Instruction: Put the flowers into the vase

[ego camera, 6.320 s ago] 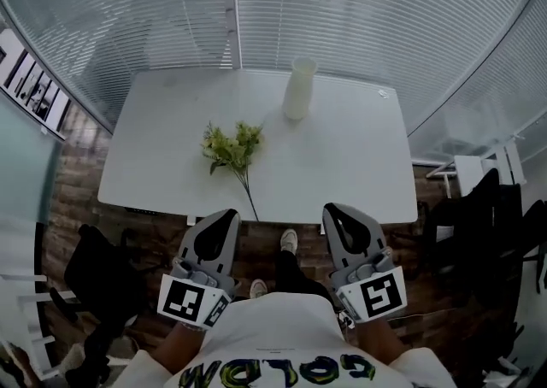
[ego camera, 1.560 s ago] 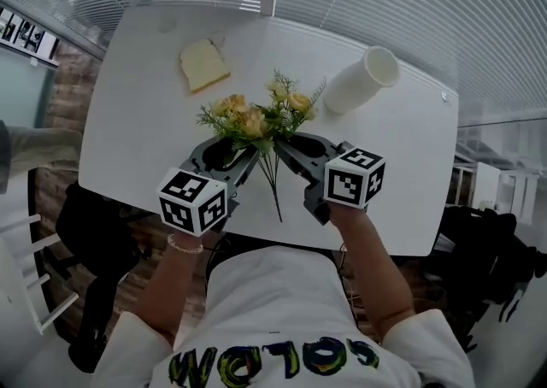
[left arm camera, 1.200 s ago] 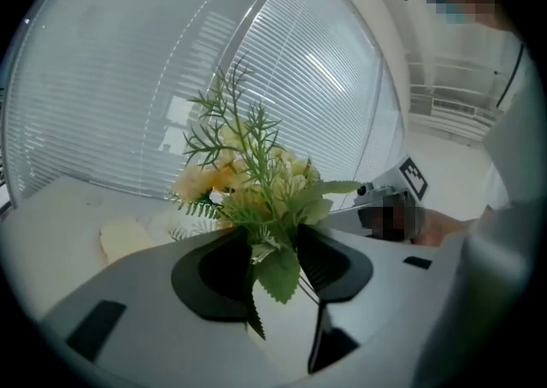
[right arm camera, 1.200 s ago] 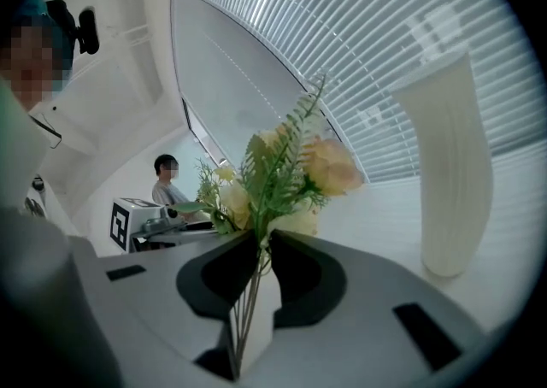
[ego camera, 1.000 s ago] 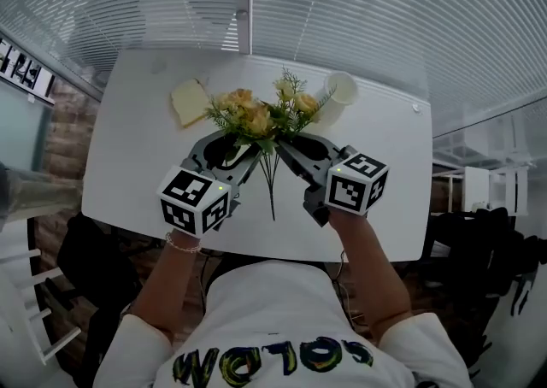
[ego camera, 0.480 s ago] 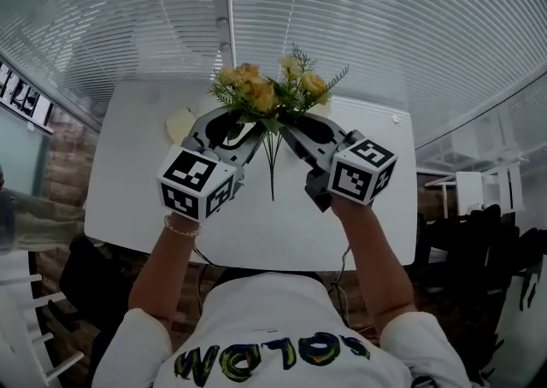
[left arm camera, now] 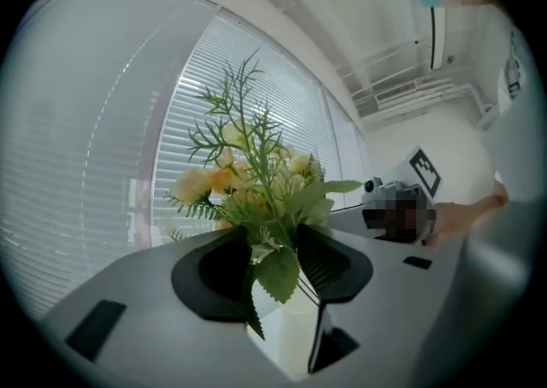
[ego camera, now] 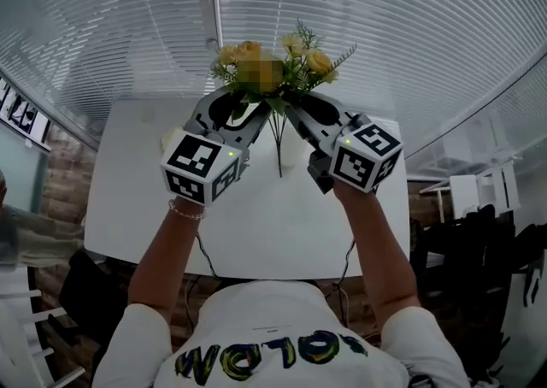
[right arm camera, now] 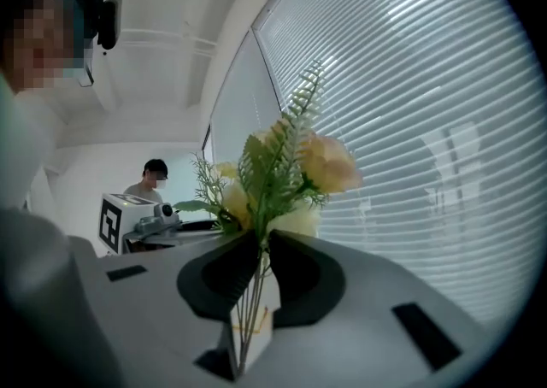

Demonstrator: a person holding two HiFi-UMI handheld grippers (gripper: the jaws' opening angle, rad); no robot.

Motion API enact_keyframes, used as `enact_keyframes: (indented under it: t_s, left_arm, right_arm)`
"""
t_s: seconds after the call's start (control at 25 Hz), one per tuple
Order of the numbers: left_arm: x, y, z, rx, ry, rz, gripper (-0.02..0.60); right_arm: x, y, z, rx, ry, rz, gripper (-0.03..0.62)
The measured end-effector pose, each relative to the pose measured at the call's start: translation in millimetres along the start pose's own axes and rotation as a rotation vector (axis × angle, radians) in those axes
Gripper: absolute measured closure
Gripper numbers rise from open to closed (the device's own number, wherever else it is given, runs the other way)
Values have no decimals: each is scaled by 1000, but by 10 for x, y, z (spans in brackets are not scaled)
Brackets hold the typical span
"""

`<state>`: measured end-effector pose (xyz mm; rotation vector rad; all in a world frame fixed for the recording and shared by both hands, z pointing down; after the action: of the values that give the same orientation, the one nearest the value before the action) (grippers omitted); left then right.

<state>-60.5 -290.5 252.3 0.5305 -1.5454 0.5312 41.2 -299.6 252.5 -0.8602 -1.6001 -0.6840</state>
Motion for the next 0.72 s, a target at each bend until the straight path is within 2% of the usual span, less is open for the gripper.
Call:
enact_keyframes:
  t_s: [0.36,0.72]
  left_arm:
    - [-152,-103,-91,-30,-66,-160,387]
    - [-288,-93,-135,-51,-122,-322,390]
  right_arm:
    - [-174,119,-38,34,168,-125,545]
    - [-290,168,50,34,310,-262,553]
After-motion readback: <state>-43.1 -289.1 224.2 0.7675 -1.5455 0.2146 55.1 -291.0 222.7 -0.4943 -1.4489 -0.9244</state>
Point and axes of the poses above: the fingertips, and each gripper's own axes: y backward along the fingers, z to its left, x out of its underside, the point moved 4 cm from there along y, backward along the fingers, and after that the axes turned 1 degree about -z, right-handed, at the moved point
